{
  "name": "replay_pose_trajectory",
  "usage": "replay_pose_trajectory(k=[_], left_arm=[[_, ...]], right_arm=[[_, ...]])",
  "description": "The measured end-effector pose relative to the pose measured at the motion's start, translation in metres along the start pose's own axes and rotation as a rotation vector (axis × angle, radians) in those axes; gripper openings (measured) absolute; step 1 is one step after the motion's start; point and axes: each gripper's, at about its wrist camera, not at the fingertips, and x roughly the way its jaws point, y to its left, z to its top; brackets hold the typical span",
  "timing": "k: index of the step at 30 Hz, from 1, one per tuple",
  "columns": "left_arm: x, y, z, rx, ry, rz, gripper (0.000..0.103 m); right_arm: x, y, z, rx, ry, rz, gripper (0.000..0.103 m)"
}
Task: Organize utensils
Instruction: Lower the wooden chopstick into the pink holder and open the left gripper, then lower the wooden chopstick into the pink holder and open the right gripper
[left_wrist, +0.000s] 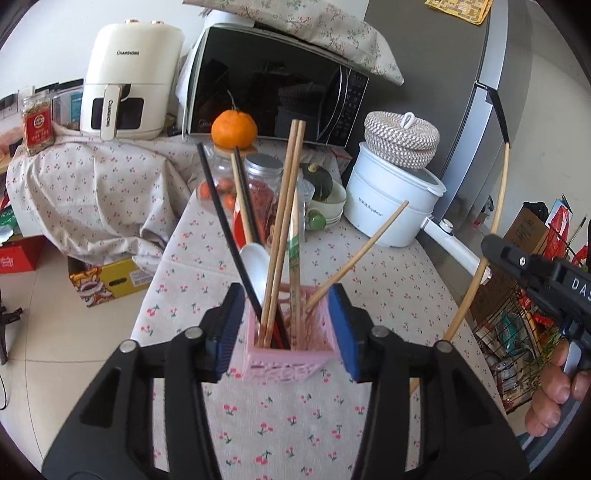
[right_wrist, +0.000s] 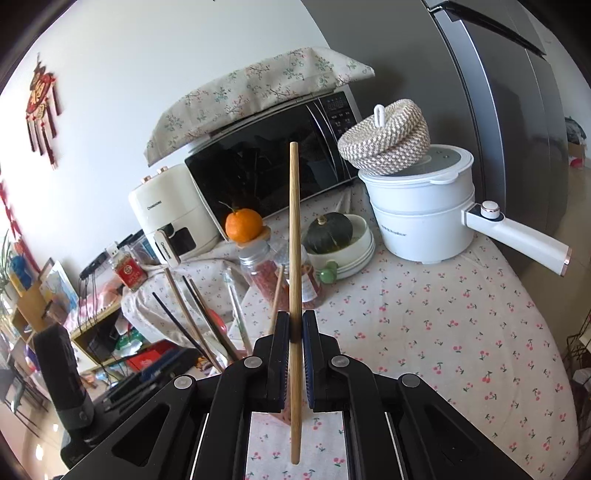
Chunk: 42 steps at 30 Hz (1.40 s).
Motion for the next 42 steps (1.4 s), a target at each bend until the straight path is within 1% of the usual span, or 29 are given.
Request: replay_pose_trajectory(k=[2, 5, 7, 11, 13, 17, 23, 28, 31, 34, 35, 37, 39, 40, 42], left_arm=[[-0.003, 0.005, -0.008, -0.026, 0.059, 0.004, 0.068], [-0.003, 0.014, -0.022, -0.033, 0.13, 0.013, 0.076], [0.001, 0.018, -0.031, -0.03, 0.179, 0.023, 0.077], [0.005, 0.028, -0.042, -0.044, 0.253, 0.003, 0.077], [0.004, 0.031, -0.044, -0.042, 0.27, 0.001, 0.077], [0.004, 0.04, -0.043, -0.063, 0.294, -0.013, 0.077], [0.009, 0.052, -0.043, -0.094, 0.327, -0.017, 0.077], [0.008, 0.051, -0.044, -0.068, 0.327, -0.006, 0.077], [0.007, 0.047, -0.043, -0.05, 0.325, -0.006, 0.077], [0.005, 0.043, -0.04, -0.034, 0.321, -0.011, 0.077], [0.005, 0.041, -0.04, -0.025, 0.318, -0.01, 0.077], [0.003, 0.036, -0.038, -0.004, 0.308, -0.004, 0.079], [0.001, 0.031, -0.037, 0.012, 0.296, 0.003, 0.081], [-0.001, 0.029, -0.038, 0.019, 0.29, 0.006, 0.082], [-0.003, 0.024, -0.039, 0.03, 0.288, 0.013, 0.083]], right_arm=[[-0.004, 0.008, 0.002, -0.002, -0.029, 0.021, 0.007], [-0.006, 0.022, 0.006, -0.013, -0.072, 0.053, 0.007], [-0.004, 0.032, 0.007, -0.021, -0.099, 0.07, 0.007], [0.005, 0.055, 0.009, -0.071, -0.15, 0.07, 0.007], [0.012, 0.067, 0.007, -0.107, -0.177, 0.048, 0.007], [0.03, 0.083, -0.002, -0.163, -0.218, -0.029, 0.007], [0.061, 0.1, -0.018, -0.27, -0.248, -0.147, 0.007], [0.083, 0.096, -0.031, -0.314, -0.212, -0.185, 0.007], [0.088, 0.09, -0.035, -0.297, -0.181, -0.189, 0.007], [0.085, 0.086, -0.037, -0.273, -0.161, -0.173, 0.008], [0.082, 0.085, -0.038, -0.266, -0.153, -0.165, 0.009], [0.076, 0.083, -0.039, -0.259, -0.135, -0.163, 0.016], [0.065, 0.08, -0.041, -0.25, -0.123, -0.159, 0.029], [0.058, 0.077, -0.041, -0.242, -0.117, -0.158, 0.033], [0.042, 0.069, -0.04, -0.217, -0.105, -0.149, 0.048]])
